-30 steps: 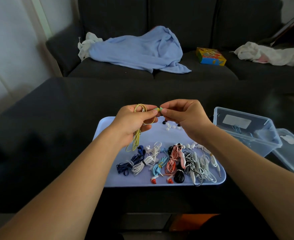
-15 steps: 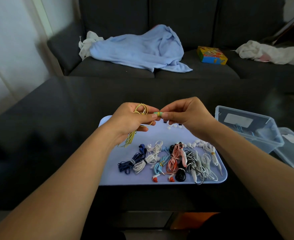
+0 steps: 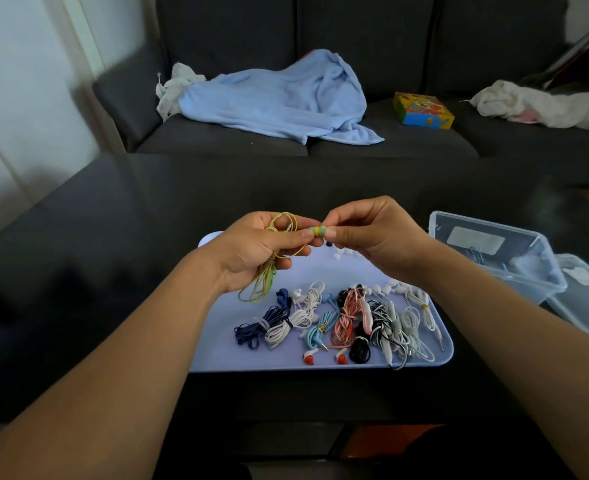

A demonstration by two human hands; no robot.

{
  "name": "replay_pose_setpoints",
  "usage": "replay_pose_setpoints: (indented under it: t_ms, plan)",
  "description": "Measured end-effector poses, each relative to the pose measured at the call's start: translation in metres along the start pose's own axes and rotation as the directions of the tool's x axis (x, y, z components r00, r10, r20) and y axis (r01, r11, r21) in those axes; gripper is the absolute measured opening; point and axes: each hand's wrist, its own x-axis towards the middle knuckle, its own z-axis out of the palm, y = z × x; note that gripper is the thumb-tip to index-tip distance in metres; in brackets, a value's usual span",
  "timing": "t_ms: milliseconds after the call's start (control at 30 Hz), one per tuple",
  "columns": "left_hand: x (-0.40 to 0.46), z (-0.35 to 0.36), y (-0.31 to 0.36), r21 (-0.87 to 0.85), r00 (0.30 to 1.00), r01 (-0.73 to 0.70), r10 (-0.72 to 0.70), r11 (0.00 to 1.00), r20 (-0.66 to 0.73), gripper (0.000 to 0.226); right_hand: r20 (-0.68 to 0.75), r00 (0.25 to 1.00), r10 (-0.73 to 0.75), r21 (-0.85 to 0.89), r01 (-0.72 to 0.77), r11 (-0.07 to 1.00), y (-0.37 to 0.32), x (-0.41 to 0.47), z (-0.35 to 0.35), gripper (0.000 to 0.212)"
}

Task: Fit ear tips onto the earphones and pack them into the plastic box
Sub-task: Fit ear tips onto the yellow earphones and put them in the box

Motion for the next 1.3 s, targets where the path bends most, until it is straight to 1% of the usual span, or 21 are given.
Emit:
replay_pose_setpoints:
  t_ms: [100, 167, 333, 433, 467, 533, 600, 667, 900, 967, 1067, 1200, 1300]
  plan:
    - [0.001, 0.001, -0.001, -0.076, 1.000, -0.004, 0.004, 0.997, 0.002, 0.018, -0.042, 0.999, -0.004, 0.031, 0.005, 1.000, 0.000, 0.001, 0.002, 0.023]
    - [0.003, 0.003, -0.001, -0.103, 1.000, -0.016, 0.015, 0.995, -0.017, 0.019, -0.077, 0.997, 0.001, 0.063, 0.004, 0.998, 0.000, 0.001, 0.003, 0.020]
    - [0.005, 0.009, 0.001, -0.210, 0.993, -0.078, 0.057, 0.975, -0.106, 0.015, -0.147, 0.986, 0.082, 0.224, -0.048, 0.973, 0.002, 0.004, 0.007, 0.010]
    - [0.005, 0.011, 0.001, -0.155, 0.977, -0.141, 0.112, 0.978, -0.183, 0.014, -0.189, 0.973, 0.135, 0.291, -0.076, 0.954, 0.005, 0.005, 0.011, 0.011]
    - [0.006, 0.012, 0.000, -0.129, 0.969, -0.160, 0.131, 0.979, -0.209, 0.014, -0.218, 0.966, 0.137, 0.280, -0.073, 0.957, 0.005, 0.005, 0.012, 0.013]
    - [0.007, 0.014, 0.000, -0.092, 0.951, -0.197, 0.167, 0.976, -0.260, 0.015, -0.293, 0.949, 0.113, 0.173, -0.064, 0.983, 0.005, 0.005, 0.012, 0.015]
    - [0.007, 0.015, -0.001, -0.064, 0.933, -0.227, 0.199, 0.972, -0.299, 0.016, -0.350, 0.934, 0.069, 0.051, -0.055, 0.997, 0.005, 0.006, 0.014, 0.008]
    - [0.008, 0.016, -0.001, -0.043, 0.920, -0.243, 0.216, 0.969, -0.327, 0.016, -0.383, 0.923, 0.032, -0.013, -0.040, 0.999, 0.007, 0.007, 0.017, 0.003]
    - [0.010, 0.016, -0.001, -0.030, 0.904, -0.259, 0.232, 0.965, -0.360, 0.016, -0.419, 0.908, -0.004, -0.049, -0.018, 0.999, 0.005, 0.006, 0.021, 0.010]
    - [0.010, 0.016, -0.002, 0.015, 0.884, -0.294, 0.278, 0.956, -0.376, 0.015, -0.421, 0.907, 0.013, -0.005, -0.017, 1.000, 0.004, 0.006, 0.023, 0.012]
    - [0.011, 0.017, -0.003, 0.129, 0.837, -0.356, 0.377, 0.926, -0.398, 0.016, -0.405, 0.909, 0.097, 0.158, -0.035, 0.987, 0.000, 0.007, 0.026, 0.015]
    - [0.013, 0.018, -0.006, 0.274, 0.784, -0.418, 0.496, 0.866, -0.373, 0.016, -0.368, 0.907, 0.205, 0.372, -0.059, 0.926, -0.003, 0.007, 0.028, 0.018]
    - [0.015, 0.018, -0.009, 0.338, 0.767, -0.425, 0.532, 0.840, -0.360, 0.017, -0.359, 0.898, 0.252, 0.446, -0.072, 0.892, -0.003, 0.007, 0.030, 0.021]
